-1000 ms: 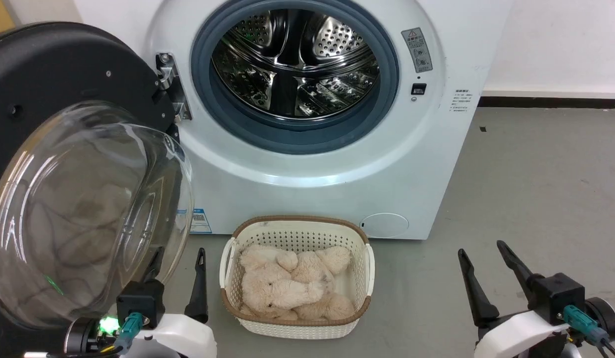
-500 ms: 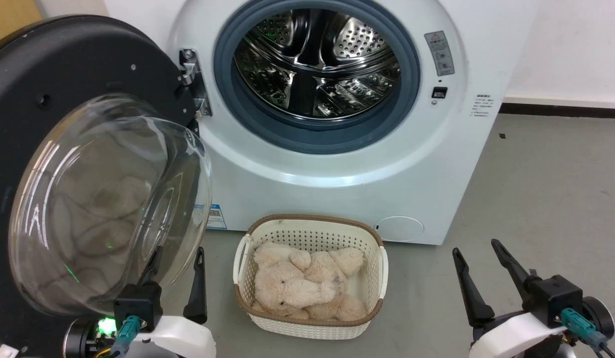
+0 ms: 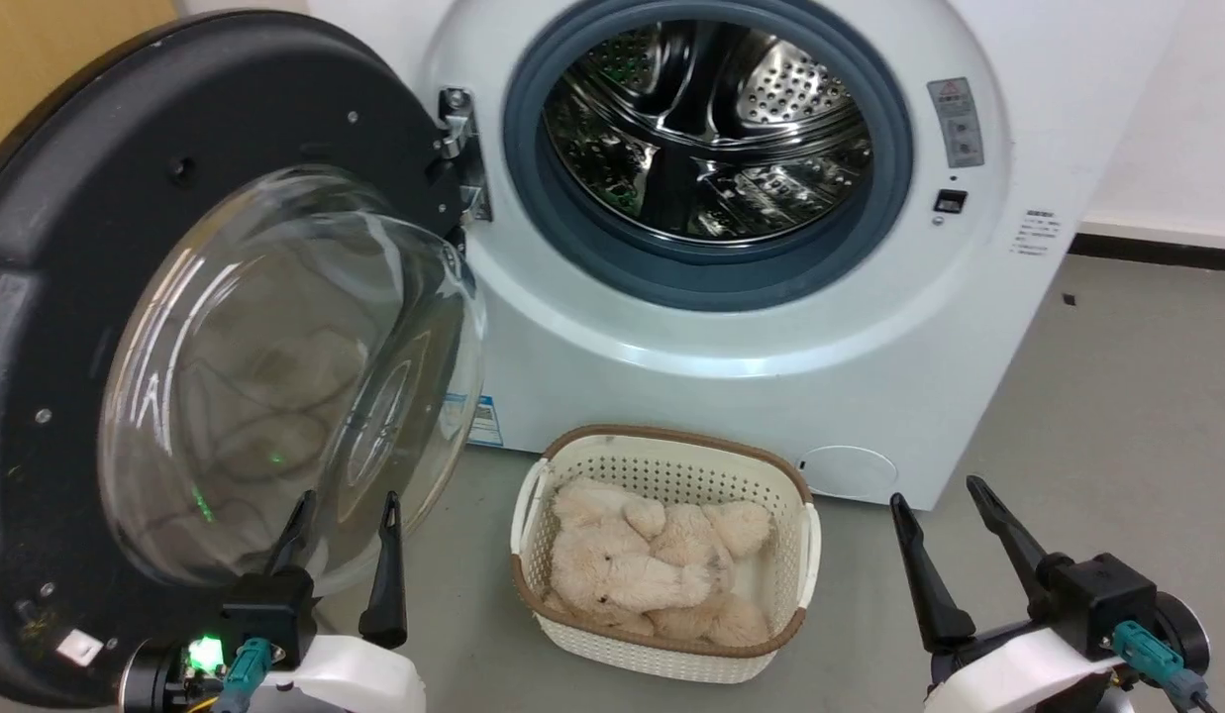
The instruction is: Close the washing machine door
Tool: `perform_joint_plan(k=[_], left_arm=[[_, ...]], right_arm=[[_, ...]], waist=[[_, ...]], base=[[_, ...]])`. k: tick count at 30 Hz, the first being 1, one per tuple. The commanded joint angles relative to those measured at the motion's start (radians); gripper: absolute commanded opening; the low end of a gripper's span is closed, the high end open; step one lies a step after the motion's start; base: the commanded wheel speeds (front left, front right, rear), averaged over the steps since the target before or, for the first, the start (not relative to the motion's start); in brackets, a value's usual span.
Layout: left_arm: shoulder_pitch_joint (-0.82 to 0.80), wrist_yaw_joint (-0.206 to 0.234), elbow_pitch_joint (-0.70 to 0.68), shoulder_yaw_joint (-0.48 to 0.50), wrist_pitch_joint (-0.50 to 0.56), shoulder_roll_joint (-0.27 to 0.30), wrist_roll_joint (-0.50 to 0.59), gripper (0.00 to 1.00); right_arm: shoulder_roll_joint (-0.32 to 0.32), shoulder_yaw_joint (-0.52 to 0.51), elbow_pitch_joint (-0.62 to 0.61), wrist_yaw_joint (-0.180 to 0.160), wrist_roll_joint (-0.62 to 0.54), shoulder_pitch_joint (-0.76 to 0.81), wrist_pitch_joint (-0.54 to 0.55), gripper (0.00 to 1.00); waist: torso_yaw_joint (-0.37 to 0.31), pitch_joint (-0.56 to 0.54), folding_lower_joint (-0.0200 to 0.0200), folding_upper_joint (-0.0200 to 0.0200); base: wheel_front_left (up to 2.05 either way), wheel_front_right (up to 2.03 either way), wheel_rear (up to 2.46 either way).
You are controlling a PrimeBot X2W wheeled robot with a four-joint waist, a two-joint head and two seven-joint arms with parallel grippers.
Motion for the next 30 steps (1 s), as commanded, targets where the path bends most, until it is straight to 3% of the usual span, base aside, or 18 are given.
perform_joint_plan(k=[1, 30], left_arm=[[0.009, 0.002, -0.001, 0.002, -0.011, 0.0, -0.008, 1.0], [0.048, 0.028, -0.055, 0.041, -0.071, 0.0, -0.031, 1.0]], right_arm=[[0.002, 0.006, 0.003, 0.0, 0.008, 0.007, -0.01, 1.0], [0.002, 0.108, 0.067, 0.0, 0.051, -0.064, -0.071, 1.0]], waist=[[0.016, -0.001, 0.0, -0.0001], [0.184, 0.02, 0.0, -0.0001]], base=[[0.0, 0.0, 0.0], [0.0, 0.0, 0.0]])
